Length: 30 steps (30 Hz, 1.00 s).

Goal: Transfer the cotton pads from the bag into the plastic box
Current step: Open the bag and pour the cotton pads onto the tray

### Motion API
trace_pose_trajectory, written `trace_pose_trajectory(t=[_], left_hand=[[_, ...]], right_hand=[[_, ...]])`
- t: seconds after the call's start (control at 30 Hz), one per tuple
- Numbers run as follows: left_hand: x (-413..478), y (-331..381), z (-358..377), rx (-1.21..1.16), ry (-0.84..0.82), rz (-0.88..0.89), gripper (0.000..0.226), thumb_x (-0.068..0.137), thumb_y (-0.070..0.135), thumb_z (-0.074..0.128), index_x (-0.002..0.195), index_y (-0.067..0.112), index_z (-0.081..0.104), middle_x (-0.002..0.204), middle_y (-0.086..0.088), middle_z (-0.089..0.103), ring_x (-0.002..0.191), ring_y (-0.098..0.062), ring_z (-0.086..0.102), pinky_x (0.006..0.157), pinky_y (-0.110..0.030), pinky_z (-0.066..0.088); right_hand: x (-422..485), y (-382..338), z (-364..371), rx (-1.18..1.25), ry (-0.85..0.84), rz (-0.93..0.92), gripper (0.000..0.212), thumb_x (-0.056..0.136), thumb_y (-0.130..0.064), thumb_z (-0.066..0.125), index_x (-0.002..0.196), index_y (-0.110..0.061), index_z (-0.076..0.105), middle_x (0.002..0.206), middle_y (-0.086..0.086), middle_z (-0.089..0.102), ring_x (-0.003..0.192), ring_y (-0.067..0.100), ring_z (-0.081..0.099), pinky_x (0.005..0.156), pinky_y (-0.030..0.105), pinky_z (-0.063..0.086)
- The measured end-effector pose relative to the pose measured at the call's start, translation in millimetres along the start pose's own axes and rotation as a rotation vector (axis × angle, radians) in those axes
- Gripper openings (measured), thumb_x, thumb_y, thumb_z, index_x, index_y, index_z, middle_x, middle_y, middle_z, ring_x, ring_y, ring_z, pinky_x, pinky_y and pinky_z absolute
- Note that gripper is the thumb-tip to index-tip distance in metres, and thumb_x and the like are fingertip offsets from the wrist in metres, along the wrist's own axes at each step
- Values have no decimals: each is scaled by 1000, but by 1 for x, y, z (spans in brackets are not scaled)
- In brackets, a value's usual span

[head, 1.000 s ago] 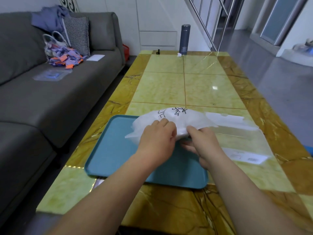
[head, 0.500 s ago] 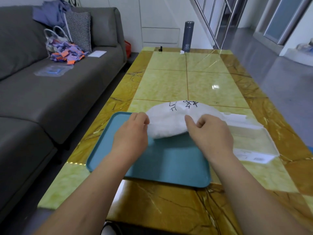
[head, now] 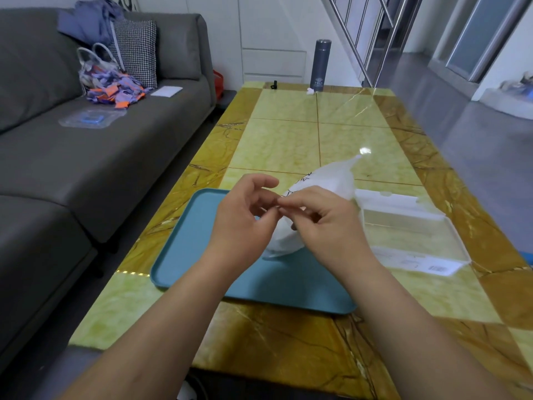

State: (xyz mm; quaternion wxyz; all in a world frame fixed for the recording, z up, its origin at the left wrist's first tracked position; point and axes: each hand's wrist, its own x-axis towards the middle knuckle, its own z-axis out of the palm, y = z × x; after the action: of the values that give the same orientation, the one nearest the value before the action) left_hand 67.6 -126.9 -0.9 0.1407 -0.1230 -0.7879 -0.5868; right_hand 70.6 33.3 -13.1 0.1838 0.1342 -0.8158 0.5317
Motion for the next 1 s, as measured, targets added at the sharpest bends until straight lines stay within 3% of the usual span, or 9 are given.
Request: trace_pose_trajectory(t=[0.17, 0.33, 0.53, 0.67, 0.7, 0.77, 0.83, 0.9, 1.0], left_hand=[[0, -7, -10, 193, -8, 80, 33, 96, 3, 63, 112, 32, 67, 95, 14, 68, 88, -6, 62, 70, -12, 45], [3, -12, -13, 715, 66, 277, 35, 87, 7, 69, 120, 17, 71, 108, 2, 68, 104, -28, 57, 85, -44, 50], [9, -22, 1, 959, 2, 367, 20, 71, 5, 79, 84, 20, 77, 81, 1, 68, 91, -34, 62, 77, -40, 40], [21, -23, -15, 859, 130, 358, 27, 75, -10, 66, 83, 15, 73, 85, -3, 69, 95, -37, 61, 97, -56, 43], [24, -23, -20, 858, 152, 323, 27, 78, -11, 65, 82, 15, 72, 87, -2, 69, 100, -37, 61, 106, -64, 37], [25, -22, -27, 929, 157, 182, 27, 85, -5, 64, 85, 21, 70, 98, 4, 70, 121, -33, 57, 118, -74, 12], [24, -21, -26, 982, 117, 36, 29, 86, 2, 62, 98, 27, 71, 121, 7, 68, 147, -31, 38, 118, -72, -11], [21, -17, -14, 943, 20, 69, 39, 81, 6, 65, 114, 25, 71, 137, 2, 63, 153, -33, 28, 119, -70, -9], [14, -10, 15, 800, -161, 267, 38, 83, 8, 66, 119, 20, 70, 127, 0, 70, 142, -30, 47, 123, -65, 9]], right_hand=[[6, 12, -4, -378, -83, 136, 26, 99, -25, 63, 123, -31, 72, 123, -13, 71, 105, 18, 69, 94, 42, 54], [17, 11, -4, -504, -112, 206, 12, 96, -40, 66, 101, -35, 77, 105, -13, 61, 99, 18, 65, 85, 43, 54], [11, -2, 1, -722, -77, 85, 18, 91, -46, 69, 99, -33, 78, 103, -8, 64, 104, 22, 59, 82, 38, 49], [17, 6, -28, -906, -95, 176, 32, 91, -42, 65, 122, -39, 71, 156, -1, 47, 152, 31, 25, 115, 52, 22], [19, 8, -33, -901, -112, 220, 31, 93, -38, 63, 123, -40, 69, 160, -3, 44, 156, 29, 18, 120, 54, 15], [20, 13, -38, -864, -118, 265, 21, 96, -32, 59, 114, -36, 70, 141, -6, 62, 148, 26, 37, 124, 54, 15], [19, 12, -37, -777, -110, 250, 15, 98, -29, 57, 105, -31, 70, 115, -7, 74, 121, 25, 61, 116, 52, 35], [16, 6, -32, -653, -120, 221, 12, 97, -28, 58, 102, -30, 69, 105, -8, 74, 105, 22, 66, 96, 46, 52], [9, 2, -24, -464, -105, 165, 3, 93, -28, 69, 94, -30, 71, 95, -11, 75, 96, 16, 68, 83, 41, 57]])
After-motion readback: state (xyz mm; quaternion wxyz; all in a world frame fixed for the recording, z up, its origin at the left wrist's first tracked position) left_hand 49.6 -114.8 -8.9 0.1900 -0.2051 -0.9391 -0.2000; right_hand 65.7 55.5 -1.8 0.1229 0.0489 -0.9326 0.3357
